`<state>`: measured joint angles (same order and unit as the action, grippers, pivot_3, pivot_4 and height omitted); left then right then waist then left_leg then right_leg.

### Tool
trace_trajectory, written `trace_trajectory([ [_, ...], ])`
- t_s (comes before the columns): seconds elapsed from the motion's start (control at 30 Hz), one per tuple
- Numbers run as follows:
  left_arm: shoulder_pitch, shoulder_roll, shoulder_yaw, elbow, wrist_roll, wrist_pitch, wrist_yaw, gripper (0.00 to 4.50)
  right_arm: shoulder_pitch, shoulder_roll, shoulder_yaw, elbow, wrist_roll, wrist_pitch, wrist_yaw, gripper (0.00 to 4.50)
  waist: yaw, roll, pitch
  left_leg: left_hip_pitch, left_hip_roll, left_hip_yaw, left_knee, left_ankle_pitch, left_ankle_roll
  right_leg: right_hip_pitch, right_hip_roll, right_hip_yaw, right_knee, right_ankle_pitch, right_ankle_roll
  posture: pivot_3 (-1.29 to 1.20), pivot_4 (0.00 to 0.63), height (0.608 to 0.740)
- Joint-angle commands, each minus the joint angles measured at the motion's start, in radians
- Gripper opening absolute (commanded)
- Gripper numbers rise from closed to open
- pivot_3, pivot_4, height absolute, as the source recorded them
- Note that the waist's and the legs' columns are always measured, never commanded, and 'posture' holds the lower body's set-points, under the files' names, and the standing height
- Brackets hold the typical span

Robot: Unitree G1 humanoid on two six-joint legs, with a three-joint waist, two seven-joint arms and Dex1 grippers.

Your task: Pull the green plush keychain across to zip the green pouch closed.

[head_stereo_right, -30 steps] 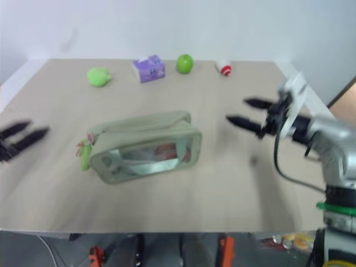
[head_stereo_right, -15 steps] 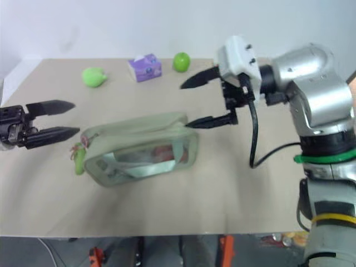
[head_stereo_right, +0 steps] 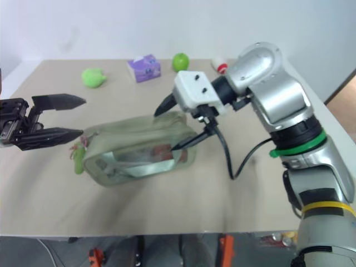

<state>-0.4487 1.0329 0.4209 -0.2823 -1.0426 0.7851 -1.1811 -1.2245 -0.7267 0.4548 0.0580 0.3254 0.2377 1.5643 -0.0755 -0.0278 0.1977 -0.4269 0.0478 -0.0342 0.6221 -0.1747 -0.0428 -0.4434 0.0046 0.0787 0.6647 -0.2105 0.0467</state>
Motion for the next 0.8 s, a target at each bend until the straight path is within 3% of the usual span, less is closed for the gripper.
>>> trace_trajectory([
  [0.03, -0.014, 0.007, 0.017, -0.003, -0.009, -0.007, 0.001, 4.45, -0.020, 0.025, 0.005, -0.003, -0.055, -0.029, 0.042, 4.45, 0.000, 0.000, 0.000, 0.000, 0.000, 0.000, 0.000, 0.000, 0.000, 0.000, 0.001, 0.000, 0.001, -0.001, -0.001, 0.00, 0.150, 0.740],
  [0.23, -0.007, -0.010, 0.014, 0.002, -0.001, -0.015, 0.013, 4.45, 0.000, 0.049, 0.033, 0.009, -0.109, -0.053, 0.050, 4.45, 0.000, 0.000, 0.000, 0.001, 0.001, -0.001, 0.001, 0.000, 0.000, 0.000, 0.002, 0.000, 0.001, -0.002, -0.003, 0.00, 0.150, 0.740],
  [0.4, 0.014, -0.024, 0.020, -0.001, 0.006, -0.020, 0.025, 4.50, 0.008, 0.072, 0.047, 0.040, -0.159, -0.053, 0.030, 3.28, 0.000, 0.000, 0.000, 0.001, 0.001, -0.001, 0.001, 0.000, 0.000, 0.001, 0.002, 0.001, 0.002, -0.002, -0.003, 0.00, 0.150, 0.740],
  [0.7, 0.033, -0.051, 0.017, -0.006, 0.019, -0.032, 0.038, 4.50, 0.005, 0.092, 0.037, 0.079, -0.245, 0.055, -0.016, 0.07, 0.000, 0.000, 0.000, 0.001, 0.002, -0.001, 0.001, 0.000, 0.000, 0.001, 0.003, 0.002, 0.002, -0.002, -0.003, 0.00, 0.150, 0.740],
  [0.8, 0.038, -0.059, 0.016, -0.008, 0.018, -0.033, 0.043, 4.50, -0.004, 0.080, 0.021, 0.087, -0.257, 0.086, -0.022, 0.02, 0.000, 0.000, 0.000, 0.001, 0.002, -0.001, 0.001, 0.000, 0.000, 0.001, 0.004, 0.002, 0.002, -0.002, -0.004, 0.00, 0.150, 0.740],
])
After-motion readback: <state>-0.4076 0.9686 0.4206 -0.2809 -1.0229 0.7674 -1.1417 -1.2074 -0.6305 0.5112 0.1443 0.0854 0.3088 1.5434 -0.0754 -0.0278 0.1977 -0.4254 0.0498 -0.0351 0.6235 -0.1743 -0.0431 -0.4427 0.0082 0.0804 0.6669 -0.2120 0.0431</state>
